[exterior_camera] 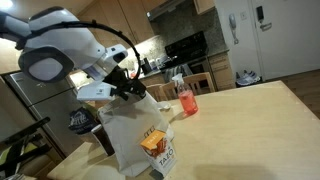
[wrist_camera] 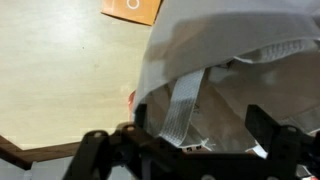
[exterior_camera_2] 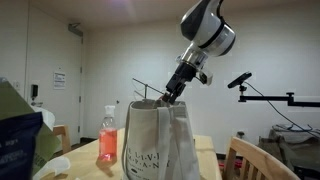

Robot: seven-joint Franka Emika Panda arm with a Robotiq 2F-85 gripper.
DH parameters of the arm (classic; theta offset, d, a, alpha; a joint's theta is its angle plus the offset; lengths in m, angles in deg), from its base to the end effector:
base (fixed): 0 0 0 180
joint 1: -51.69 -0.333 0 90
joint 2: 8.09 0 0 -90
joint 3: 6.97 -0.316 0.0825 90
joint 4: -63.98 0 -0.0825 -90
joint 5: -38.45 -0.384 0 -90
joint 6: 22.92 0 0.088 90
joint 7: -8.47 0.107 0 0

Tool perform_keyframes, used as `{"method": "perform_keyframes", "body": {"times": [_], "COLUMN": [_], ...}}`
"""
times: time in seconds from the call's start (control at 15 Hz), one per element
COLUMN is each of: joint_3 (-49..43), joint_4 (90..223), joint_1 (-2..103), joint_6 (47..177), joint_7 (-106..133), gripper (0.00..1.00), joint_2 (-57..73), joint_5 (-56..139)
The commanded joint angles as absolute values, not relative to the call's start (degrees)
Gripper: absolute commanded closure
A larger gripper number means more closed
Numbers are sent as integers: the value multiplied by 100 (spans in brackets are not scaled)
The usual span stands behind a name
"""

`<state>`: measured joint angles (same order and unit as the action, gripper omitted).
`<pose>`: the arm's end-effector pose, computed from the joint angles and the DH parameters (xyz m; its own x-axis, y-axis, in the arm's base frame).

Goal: Unpack the objects from the carrier bag to the table

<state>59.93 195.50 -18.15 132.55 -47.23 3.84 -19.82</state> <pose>0.5403 0.0030 0.3426 0.8571 0.1451 0.4943 0.2339 -0.9645 -0.1224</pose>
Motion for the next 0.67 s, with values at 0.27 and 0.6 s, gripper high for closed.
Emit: {"method": "perform_keyframes", "body": {"times": [0.27,0.6], "joint_3": [5112,3650], "joint_4": [18795,18602], "joint_1": [-870,367], "joint_6": [13028,13775], "joint_7": [-4773,-3879], "gripper": [0,0], "joint_2": [1536,1575], "joint_5": [-2808,-1416]}}
